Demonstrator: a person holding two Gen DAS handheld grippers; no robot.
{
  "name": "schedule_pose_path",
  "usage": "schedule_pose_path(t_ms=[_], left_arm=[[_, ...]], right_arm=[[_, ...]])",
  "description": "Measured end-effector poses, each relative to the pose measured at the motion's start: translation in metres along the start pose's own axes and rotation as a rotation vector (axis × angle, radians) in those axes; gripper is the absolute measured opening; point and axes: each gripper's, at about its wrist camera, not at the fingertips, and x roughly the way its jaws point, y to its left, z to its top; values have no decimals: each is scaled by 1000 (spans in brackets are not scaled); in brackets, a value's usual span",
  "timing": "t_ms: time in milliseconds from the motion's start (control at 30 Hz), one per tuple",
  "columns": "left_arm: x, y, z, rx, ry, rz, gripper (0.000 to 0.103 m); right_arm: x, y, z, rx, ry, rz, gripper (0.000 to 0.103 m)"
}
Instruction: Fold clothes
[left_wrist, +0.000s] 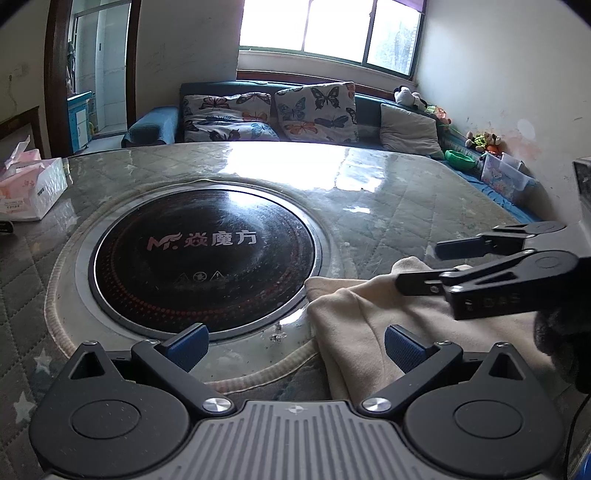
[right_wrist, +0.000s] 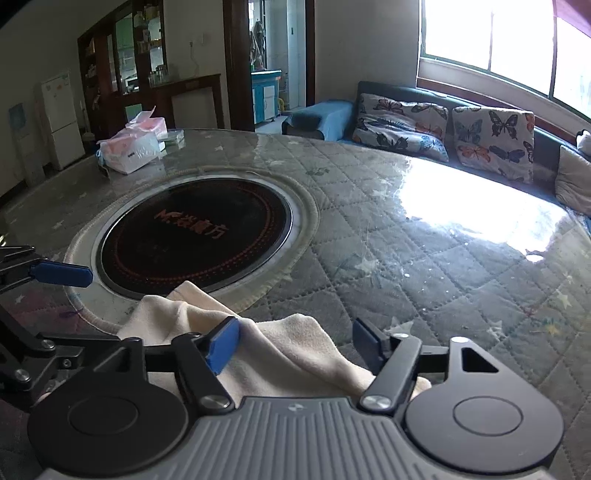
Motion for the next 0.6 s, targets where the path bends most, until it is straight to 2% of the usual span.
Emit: schedule_pose_path(t_ms=[100,333,600], left_arm=[[-2,1,-1,-1,-1,9,103],[-10,1,-2,-11,-15,28,103],[-16,6,1,-44,-5,70,103]], right_arm=[[-13,5,-2,-35,-14,-1,83],[-45,21,-11,-100,-31,21,86],[-74,63,-30,-253,-35,96,86]])
